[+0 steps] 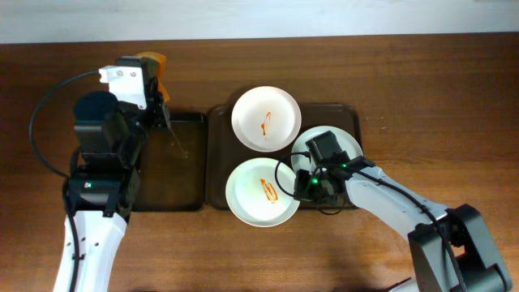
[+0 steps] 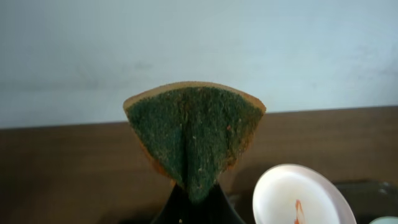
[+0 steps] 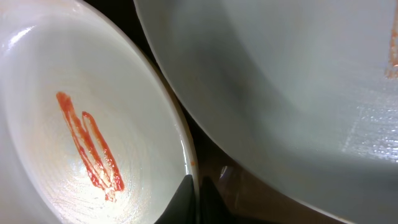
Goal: Clean dirty plates on tray and stack at the side
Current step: 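Lift the sponge out of the water with the left gripper, then scrub the lower-left white plate with the sponge in left gripper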
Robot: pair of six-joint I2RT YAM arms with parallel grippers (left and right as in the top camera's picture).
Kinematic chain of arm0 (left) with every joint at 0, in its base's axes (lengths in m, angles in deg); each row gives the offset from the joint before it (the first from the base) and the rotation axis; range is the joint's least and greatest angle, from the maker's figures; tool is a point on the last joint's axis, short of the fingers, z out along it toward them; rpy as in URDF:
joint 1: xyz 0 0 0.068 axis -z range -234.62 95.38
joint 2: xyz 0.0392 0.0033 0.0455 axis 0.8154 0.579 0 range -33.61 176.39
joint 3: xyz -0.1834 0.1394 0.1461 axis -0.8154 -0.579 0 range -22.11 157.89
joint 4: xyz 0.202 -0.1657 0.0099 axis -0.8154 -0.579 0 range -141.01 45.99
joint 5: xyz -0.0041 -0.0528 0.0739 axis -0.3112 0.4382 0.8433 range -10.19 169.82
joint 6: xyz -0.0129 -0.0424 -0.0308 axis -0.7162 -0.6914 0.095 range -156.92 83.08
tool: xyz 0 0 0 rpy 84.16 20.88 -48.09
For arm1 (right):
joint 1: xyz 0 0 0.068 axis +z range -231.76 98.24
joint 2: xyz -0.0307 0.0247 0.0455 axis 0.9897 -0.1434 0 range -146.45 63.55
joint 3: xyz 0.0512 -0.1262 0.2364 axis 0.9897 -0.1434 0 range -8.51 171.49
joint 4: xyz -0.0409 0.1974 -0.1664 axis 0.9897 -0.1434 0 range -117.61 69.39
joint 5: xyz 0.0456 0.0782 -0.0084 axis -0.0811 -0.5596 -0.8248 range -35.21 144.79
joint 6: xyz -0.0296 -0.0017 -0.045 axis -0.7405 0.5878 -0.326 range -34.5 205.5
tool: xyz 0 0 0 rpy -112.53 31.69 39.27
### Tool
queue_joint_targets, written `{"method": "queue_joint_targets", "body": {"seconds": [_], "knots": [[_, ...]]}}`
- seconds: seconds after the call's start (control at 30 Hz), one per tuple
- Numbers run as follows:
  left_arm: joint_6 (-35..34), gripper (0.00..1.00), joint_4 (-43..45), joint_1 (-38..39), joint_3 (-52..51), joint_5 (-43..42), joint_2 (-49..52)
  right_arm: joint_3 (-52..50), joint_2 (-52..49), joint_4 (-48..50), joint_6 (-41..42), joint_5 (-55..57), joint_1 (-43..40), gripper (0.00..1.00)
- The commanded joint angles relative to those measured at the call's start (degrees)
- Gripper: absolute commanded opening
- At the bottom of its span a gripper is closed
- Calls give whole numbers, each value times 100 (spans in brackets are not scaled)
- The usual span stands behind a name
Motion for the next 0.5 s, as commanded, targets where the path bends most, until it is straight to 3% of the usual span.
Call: {"method": "queue_joint_targets", "body": {"seconds": [0.0, 0.3, 0.47], "knots": [[109, 0, -457, -9, 98, 39, 31, 66, -33, -22, 26, 136, 50, 4], [22, 0, -2262, 2, 98, -9, 1735, 66, -33, -44, 26, 131, 50, 4], [26, 0, -2538, 7, 103, -1816, 2387, 66, -33, -83, 24, 133, 50, 4]]}}
